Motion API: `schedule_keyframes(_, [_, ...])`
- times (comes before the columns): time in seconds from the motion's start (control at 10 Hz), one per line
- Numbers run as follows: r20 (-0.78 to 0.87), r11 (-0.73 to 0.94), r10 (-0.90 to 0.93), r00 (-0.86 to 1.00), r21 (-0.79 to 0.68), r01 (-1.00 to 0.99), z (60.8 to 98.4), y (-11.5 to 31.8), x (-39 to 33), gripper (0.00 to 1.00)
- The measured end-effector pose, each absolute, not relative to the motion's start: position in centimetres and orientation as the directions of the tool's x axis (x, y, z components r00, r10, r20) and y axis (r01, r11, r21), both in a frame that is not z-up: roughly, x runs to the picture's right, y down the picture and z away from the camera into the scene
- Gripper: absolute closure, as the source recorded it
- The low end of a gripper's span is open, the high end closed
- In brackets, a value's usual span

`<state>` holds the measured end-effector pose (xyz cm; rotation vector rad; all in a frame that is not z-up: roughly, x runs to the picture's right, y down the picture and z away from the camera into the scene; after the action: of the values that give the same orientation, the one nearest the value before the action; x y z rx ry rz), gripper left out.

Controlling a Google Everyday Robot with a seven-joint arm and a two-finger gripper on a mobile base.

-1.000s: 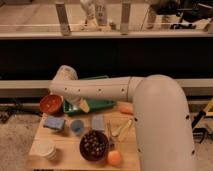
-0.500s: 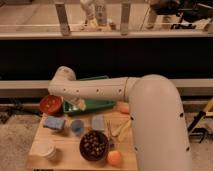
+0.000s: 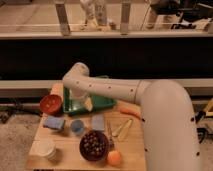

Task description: Place sponge in red bowl

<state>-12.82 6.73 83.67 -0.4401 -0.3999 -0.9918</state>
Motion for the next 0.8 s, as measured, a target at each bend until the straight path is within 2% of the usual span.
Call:
schedule_keyframes(0.5, [0.688, 0.382, -0.688, 0.228, 0.077, 0.921, 82.1, 7.1, -14.7, 0.20])
schedule_keyframes(0.8, [0.689, 0.341, -0.715, 0.116, 0.198, 0.919, 79.4, 7.2, -17.8, 0.20])
